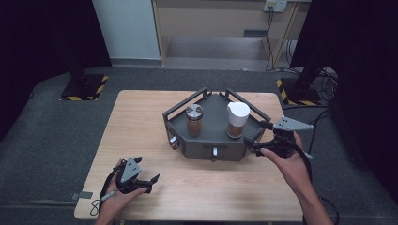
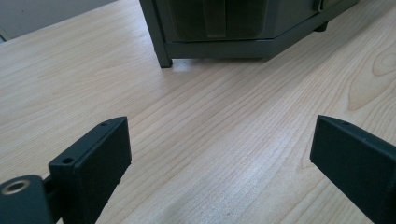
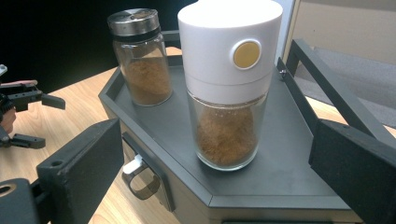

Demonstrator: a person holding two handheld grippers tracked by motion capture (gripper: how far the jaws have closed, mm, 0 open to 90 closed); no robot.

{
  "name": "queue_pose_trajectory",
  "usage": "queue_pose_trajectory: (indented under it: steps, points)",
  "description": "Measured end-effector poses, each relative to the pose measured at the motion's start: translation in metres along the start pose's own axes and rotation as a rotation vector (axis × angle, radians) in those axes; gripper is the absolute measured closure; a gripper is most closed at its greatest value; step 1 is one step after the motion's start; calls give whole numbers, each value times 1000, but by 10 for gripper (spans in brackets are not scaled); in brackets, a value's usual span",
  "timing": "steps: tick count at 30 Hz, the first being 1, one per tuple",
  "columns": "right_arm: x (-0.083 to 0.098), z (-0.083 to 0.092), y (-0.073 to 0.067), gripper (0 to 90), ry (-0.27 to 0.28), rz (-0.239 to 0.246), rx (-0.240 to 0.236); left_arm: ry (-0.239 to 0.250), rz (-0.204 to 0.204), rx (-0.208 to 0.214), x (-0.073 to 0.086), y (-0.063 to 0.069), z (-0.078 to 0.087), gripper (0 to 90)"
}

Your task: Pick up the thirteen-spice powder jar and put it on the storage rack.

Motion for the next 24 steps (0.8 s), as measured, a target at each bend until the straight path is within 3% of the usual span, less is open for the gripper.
queue_pose_trajectory:
  steps: [15, 24]
  points:
    - [11, 9, -8, 37, -8, 14, 16, 1, -2, -1, 0, 1, 1, 43]
    - [21, 13, -13, 38, -16, 11, 50, 0, -1, 1, 0, 1, 0, 43]
Point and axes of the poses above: each handheld gripper's, and its own axes: z roughly backward along the jaws, x roughly out of its underside, y roughly to its right, the point moved 5 cm from there along -z, roughly forward along the jaws, and after that the axes turned 15 degrees about z, right-handed, at the moved point
